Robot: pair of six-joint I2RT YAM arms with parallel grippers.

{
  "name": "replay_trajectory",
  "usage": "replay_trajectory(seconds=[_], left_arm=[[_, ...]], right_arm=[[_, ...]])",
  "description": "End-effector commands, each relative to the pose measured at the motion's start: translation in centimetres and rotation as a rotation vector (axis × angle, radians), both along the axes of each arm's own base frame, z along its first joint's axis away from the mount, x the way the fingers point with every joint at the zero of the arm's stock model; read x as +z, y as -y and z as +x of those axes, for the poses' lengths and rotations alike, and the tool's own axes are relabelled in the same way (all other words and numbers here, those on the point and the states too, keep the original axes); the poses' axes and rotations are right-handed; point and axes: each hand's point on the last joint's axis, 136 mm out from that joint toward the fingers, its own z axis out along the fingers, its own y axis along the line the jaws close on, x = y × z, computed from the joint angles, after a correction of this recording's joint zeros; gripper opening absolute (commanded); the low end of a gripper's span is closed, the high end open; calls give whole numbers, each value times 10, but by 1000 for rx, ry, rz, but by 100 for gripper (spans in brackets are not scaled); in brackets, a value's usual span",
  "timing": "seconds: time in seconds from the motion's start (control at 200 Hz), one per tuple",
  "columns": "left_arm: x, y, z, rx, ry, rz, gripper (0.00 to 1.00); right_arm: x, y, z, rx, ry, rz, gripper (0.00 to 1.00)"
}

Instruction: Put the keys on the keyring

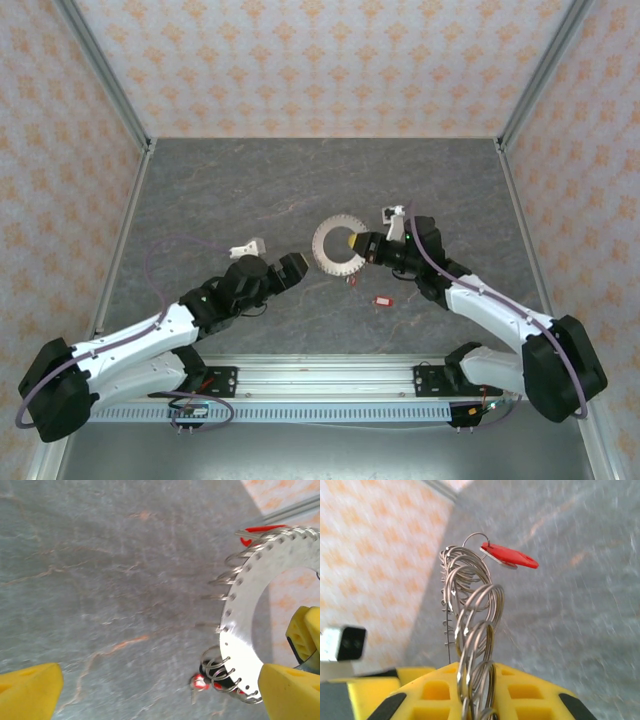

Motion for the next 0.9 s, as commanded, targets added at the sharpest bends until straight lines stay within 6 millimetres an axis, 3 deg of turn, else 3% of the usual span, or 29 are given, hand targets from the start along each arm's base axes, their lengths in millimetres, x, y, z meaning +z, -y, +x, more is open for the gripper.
replay_trajectory(seconds=[0.0, 0.21, 0.31, 0.485, 0.896], left_arm=[[33, 13, 20, 44, 90, -140, 100], [74, 46, 40, -18, 152, -208, 98], [79, 63, 50, -37, 133, -257, 89], [86, 87, 63, -61, 128, -335, 82], [86, 82, 72, 8, 144, -386, 60]], right_arm=[[44, 7, 23, -145, 59, 174, 0], [57, 8, 29, -197, 65, 254, 0], [61, 5, 29, -200, 66, 265, 0], [67, 0, 28, -202, 69, 285, 0], [73, -5, 28, -217, 72, 326, 1]])
